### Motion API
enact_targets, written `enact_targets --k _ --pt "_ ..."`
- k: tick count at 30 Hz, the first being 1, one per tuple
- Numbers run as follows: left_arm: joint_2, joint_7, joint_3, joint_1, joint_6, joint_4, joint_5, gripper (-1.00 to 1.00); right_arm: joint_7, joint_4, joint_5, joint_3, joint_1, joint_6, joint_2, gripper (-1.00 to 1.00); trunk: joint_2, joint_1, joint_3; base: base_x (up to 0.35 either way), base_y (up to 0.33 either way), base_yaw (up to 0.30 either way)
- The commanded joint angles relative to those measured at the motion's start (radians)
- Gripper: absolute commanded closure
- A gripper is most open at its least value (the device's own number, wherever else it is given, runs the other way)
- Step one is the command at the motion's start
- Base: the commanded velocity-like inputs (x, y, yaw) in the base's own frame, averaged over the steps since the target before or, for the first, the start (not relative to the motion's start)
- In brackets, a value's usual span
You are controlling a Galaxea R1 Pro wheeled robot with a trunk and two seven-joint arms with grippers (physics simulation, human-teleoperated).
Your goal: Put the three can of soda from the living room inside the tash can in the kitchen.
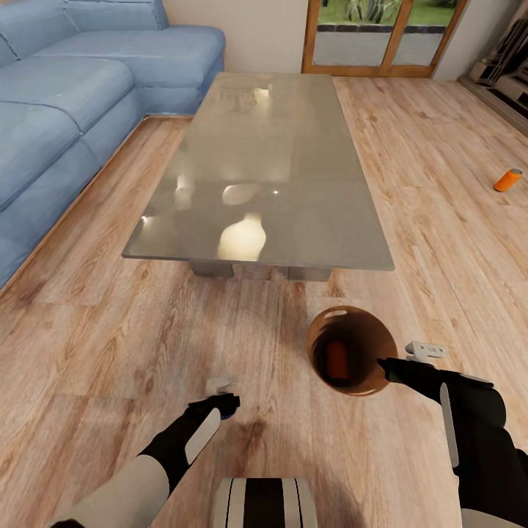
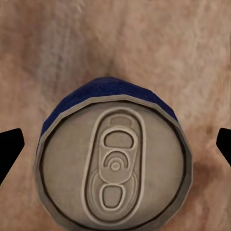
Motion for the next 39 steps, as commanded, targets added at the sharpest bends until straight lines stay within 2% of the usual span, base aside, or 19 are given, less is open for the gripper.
enact_targets --k 1,3,12,14,17,20,28,29,39 --pt "-0.001 -0.002 0.000 -0.002 -0.004 0.007 0.000 -1.00 0.002 0.000 -0.019 0.001 0.000 0.004 0.000 1.00 0.000 0.000 0.000 0.000 0.000 0.000" --pt "-0.009 -0.008 0.000 -0.010 -0.028 0.035 0.000 -1.00 0.002 0.000 -0.020 0.001 0.000 0.004 0.000 1.00 0.000 0.000 0.000 0.000 0.000 0.000" --pt "-0.011 -0.010 0.000 -0.011 -0.032 0.053 0.001 -1.00 0.002 0.000 -0.020 0.001 0.000 0.004 0.000 1.00 0.000 0.000 0.000 0.000 0.000 0.000" --pt "-0.017 -0.011 0.000 -0.022 -0.034 0.082 0.001 -1.00 0.002 0.000 -0.020 0.002 0.000 0.004 0.001 1.00 0.000 0.000 0.000 0.000 0.000 0.000" --pt "-0.042 -0.012 0.000 -0.047 -0.089 0.158 0.001 -1.00 0.002 0.000 -0.020 0.002 0.000 0.004 0.001 1.00 0.000 0.000 0.000 0.000 0.000 0.000" --pt "-0.051 -0.018 -0.001 -0.062 -0.112 0.200 0.002 -1.00 0.002 0.000 -0.020 0.002 0.000 0.004 0.001 1.00 0.000 0.000 0.000 0.000 0.000 0.000" --pt "-0.054 -0.023 0.000 -0.067 -0.122 0.216 0.002 -1.00 0.002 0.000 -0.019 0.002 0.000 0.003 0.001 1.00 0.000 0.000 0.000 0.000 0.000 0.000" --pt "-0.054 -0.023 0.000 -0.067 -0.123 0.216 0.001 1.00 0.002 0.000 -0.019 0.002 0.000 0.003 0.001 1.00 0.000 0.000 0.000 0.000 0.000 0.000" --pt "-0.055 -0.023 -0.001 -0.071 -0.126 0.216 0.000 1.00 0.002 0.000 -0.019 0.002 -0.001 0.003 0.003 1.00 0.000 0.000 0.000 0.000 0.000 0.000"
